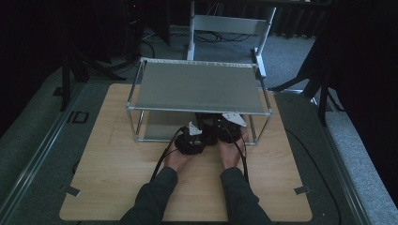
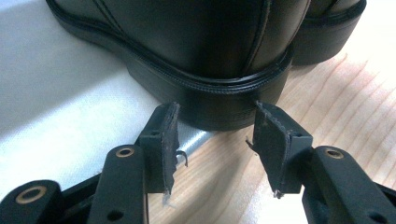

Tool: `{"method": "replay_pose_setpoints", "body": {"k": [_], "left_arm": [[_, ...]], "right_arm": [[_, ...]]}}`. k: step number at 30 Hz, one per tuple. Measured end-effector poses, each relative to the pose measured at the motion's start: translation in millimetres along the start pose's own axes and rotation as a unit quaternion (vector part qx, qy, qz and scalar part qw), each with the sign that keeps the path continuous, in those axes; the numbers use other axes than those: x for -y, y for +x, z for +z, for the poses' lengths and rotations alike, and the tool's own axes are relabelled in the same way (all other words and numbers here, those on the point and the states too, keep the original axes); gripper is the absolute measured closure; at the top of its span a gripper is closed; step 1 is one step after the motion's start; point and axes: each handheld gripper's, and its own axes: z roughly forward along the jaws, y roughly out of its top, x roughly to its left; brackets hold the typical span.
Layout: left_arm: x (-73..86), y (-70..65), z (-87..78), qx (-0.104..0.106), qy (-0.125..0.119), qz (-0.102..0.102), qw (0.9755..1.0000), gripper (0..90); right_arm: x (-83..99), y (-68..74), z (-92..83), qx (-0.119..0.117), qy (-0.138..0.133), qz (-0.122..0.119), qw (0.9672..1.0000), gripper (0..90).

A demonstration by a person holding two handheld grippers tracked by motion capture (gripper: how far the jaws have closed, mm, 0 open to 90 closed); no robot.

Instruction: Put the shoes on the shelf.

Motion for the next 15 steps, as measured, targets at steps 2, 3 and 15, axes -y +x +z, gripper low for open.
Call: {"method": "replay_pose_setpoints", "body": {"k": [2, 3, 15], "left_arm": [[-0.8, 0.1, 0.5, 0.001, 0.002, 0.002, 1.0, 51.3], [-0.6, 0.5, 0.4, 0.002, 0.003, 0.001, 1.0, 51.3], [2.3, 3.3, 1.9, 0.008, 0.01, -0.008, 0.9999, 45.8]], "right_arm": [[1.9, 2.8, -4.8, -0.017, -0.012, -0.015, 0.9997, 50.4], [3.2, 4.1, -8.4, -0.014, -0.021, -0.024, 0.9994, 50.0], [15.9, -36.2, -62.6, -0.025, -0.04, -0.029, 0.9984, 45.8]]}}
